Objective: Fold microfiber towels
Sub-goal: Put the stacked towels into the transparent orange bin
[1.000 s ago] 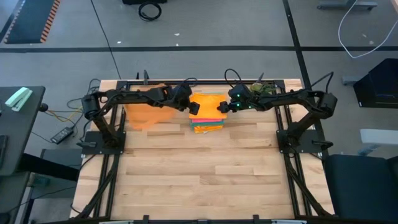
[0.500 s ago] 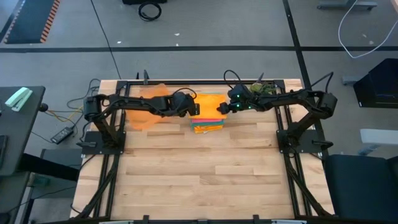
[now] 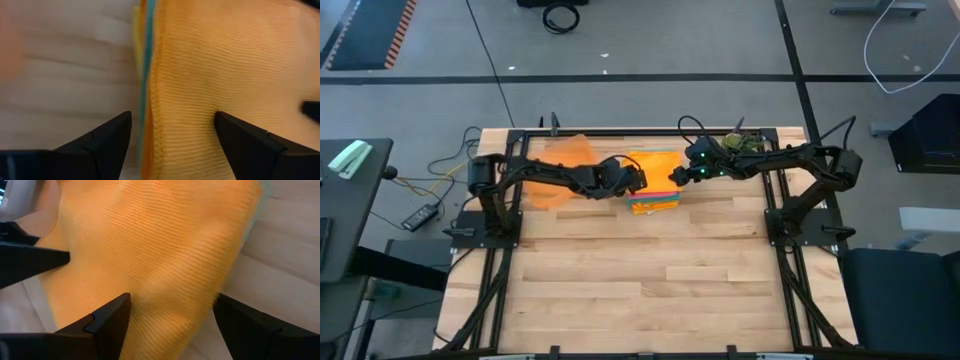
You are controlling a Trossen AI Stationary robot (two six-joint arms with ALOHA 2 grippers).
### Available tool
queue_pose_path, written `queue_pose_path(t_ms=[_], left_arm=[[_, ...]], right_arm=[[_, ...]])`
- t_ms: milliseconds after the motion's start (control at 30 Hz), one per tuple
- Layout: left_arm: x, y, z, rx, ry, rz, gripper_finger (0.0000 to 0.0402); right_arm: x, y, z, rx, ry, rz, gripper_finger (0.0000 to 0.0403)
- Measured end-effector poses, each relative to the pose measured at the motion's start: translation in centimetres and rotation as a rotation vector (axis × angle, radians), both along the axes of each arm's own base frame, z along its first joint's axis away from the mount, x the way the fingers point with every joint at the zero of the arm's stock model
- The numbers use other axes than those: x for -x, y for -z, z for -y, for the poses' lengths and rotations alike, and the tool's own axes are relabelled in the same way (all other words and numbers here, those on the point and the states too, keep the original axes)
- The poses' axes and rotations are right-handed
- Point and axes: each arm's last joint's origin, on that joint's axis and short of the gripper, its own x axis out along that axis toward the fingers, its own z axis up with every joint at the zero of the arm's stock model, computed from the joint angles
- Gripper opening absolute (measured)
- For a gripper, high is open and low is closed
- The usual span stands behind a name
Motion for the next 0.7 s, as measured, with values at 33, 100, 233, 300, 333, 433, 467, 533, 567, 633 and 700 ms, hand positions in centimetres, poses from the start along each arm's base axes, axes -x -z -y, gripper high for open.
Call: queue_pose_path(t_ms=[33,100,233,300,333,433,467,533,567,633,700], left_arm=[[-0.2,0.1,0.0,-0.010,-0.005,0.012,0.0293],[-0.2,0.3,-0.2,-0.015,-0.004,0.006,0.0291],[-0.4,0.9,-0.7,-0.006,-0.011,0.007,0.0291],[-0.6,1.4,-1.0,0.026,0.005,0.016,0.0291],[-0.8,1.8,-1.1,0.041,0.017,0.029,0.0291],[-1.4,2.7,-1.2,0.067,0.053,0.055,0.0291],[-1.5,2.9,-1.3,0.072,0.061,0.064,0.0291],[-1.7,3.1,-1.3,0.071,0.061,0.071,0.0291],[-1.6,3.2,-1.3,0.072,0.061,0.064,0.0291],[-1.6,3.2,-1.3,0.071,0.065,0.057,0.0291],[-1.6,3.2,-1.3,0.066,0.076,0.050,0.0291]], right_arm=[[0.0,0.0,0.0,0.002,-0.002,-0.001,0.0287],[0.0,0.0,0.0,0.004,-0.004,-0.002,0.0287],[0.0,0.0,0.0,0.005,-0.012,-0.001,0.0287],[0.0,0.0,0.0,0.002,-0.009,0.002,0.0287],[0.0,0.0,0.0,0.000,-0.005,0.008,0.0287],[-0.2,-0.1,-0.1,-0.020,0.008,0.021,0.0287],[-0.2,0.0,-0.2,-0.030,0.012,0.020,0.0287],[-0.3,0.2,-0.3,-0.042,0.017,0.018,0.0287],[-0.4,0.3,-0.3,-0.048,0.023,0.018,0.0287],[-0.5,0.7,-0.3,-0.057,0.041,-0.001,0.0287],[-0.5,1.5,-0.3,-0.080,0.067,-0.030,0.0287]])
